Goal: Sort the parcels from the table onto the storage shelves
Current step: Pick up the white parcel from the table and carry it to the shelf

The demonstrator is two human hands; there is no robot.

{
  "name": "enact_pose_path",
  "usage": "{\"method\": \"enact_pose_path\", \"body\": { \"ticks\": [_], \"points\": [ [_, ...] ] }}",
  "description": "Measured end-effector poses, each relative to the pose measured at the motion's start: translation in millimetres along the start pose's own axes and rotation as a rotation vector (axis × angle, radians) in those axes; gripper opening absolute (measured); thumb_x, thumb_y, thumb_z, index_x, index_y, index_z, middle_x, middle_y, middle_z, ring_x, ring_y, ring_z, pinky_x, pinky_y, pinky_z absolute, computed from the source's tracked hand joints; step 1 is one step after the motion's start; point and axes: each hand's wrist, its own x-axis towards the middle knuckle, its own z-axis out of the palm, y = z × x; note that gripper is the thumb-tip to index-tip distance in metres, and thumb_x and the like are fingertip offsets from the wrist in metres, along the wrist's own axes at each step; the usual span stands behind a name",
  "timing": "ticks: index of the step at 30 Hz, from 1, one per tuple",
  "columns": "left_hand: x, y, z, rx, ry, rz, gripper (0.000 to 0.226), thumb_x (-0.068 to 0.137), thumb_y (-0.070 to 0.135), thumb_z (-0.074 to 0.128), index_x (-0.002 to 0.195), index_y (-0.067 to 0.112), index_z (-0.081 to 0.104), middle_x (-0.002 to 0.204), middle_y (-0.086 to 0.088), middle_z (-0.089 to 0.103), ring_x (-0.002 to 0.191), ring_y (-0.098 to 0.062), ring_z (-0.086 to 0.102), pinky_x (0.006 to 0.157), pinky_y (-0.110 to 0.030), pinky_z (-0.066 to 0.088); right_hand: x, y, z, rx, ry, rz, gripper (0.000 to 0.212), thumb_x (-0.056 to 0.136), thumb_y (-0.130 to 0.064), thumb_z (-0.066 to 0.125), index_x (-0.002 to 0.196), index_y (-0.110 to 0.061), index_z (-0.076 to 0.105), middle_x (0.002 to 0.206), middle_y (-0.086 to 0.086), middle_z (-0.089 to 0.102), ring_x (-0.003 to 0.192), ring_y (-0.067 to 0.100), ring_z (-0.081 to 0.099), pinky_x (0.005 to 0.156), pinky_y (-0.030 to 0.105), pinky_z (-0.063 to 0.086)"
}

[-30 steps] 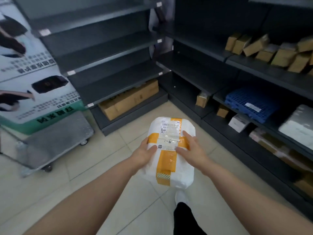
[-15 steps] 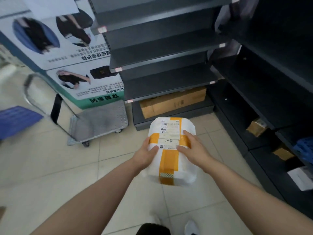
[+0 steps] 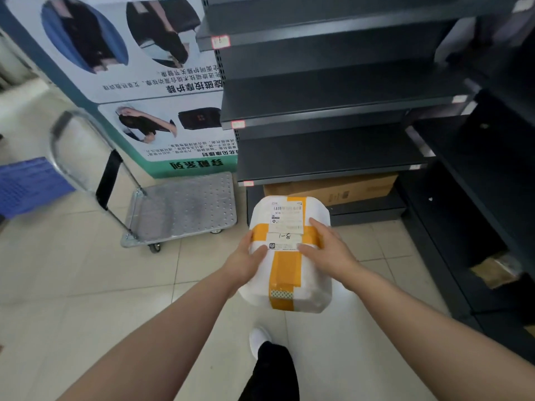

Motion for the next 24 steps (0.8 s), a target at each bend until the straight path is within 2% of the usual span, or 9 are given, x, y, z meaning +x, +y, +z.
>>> {"method": "enact_pose_path", "body": {
  "ticks": [5, 10, 14, 18, 22, 24],
  "points": [
    [74.5, 16.5, -49.4, 0.004, -0.031, -0.015, 0.058, 0.102, 0.04, 0.042, 0.153, 0.035, 0.015, 0.148, -0.006, 0.042, 0.127, -0.032, 0.047, 0.108, -0.054, 0.038, 68.2, -33.3, 24.6, 0.034, 0.048, 0.057, 0.065, 0.09, -0.046, 0.059, 0.145, -0.042, 0.026, 0.15, -0.004, 0.028, 0.127, 0.023, 0.043, 0.096, 0.04, 0.045],
    [140.3, 29.7, -77.0, 0.005, -0.053, -0.023, 0.058, 0.102, 0.039, 0.042, 0.153, 0.034, 0.016, 0.149, -0.005, 0.04, 0.127, -0.032, 0.046, 0.107, -0.052, 0.039, 130.0, -52.2, 35.3, 0.041, 0.04, 0.1, 0.066, 0.09, -0.047, 0.058, 0.146, -0.044, 0.024, 0.153, -0.005, 0.023, 0.13, 0.023, 0.04, 0.103, 0.045, 0.043],
    [184.0, 32.9, -85.5, -0.038, -0.048, -0.038, 0.057, 0.102, 0.038, 0.042, 0.152, 0.034, 0.016, 0.147, -0.003, 0.043, 0.125, -0.029, 0.049, 0.104, -0.049, 0.043, 179.9, -58.5, 41.5, 0.033, 0.018, 0.116, 0.064, 0.09, -0.046, 0.058, 0.145, -0.045, 0.025, 0.153, -0.006, 0.023, 0.132, 0.023, 0.038, 0.103, 0.049, 0.043],
    [236.8, 34.9, -88.5, -0.038, -0.027, -0.086, 0.059, 0.102, 0.041, 0.041, 0.154, 0.035, 0.013, 0.148, -0.004, 0.041, 0.128, -0.031, 0.047, 0.108, -0.053, 0.039, 233.6, -56.3, 48.6, 0.052, 0.016, 0.101, 0.063, 0.091, -0.043, 0.058, 0.145, -0.042, 0.027, 0.151, -0.004, 0.026, 0.131, 0.022, 0.038, 0.103, 0.045, 0.042],
    [291.0, 39.9, -87.9, -0.012, 0.012, -0.119, 0.058, 0.102, 0.041, 0.04, 0.152, 0.038, 0.012, 0.145, -0.005, 0.044, 0.124, -0.032, 0.05, 0.104, -0.053, 0.043, 288.6, -47.9, 55.7, 0.111, 0.001, 0.103, 0.062, 0.092, -0.04, 0.059, 0.146, -0.043, 0.028, 0.148, -0.004, 0.03, 0.125, 0.019, 0.043, 0.099, 0.04, 0.043],
    [327.1, 43.6, -85.7, -0.011, 0.04, -0.124, 0.058, 0.102, 0.042, 0.04, 0.153, 0.038, 0.012, 0.145, -0.006, 0.045, 0.122, -0.033, 0.051, 0.103, -0.052, 0.044, 327.1, -42.3, 58.1, 0.112, -0.014, 0.099, 0.062, 0.092, -0.04, 0.058, 0.146, -0.043, 0.027, 0.149, -0.005, 0.029, 0.128, 0.02, 0.041, 0.102, 0.042, 0.042]
  ]
}}
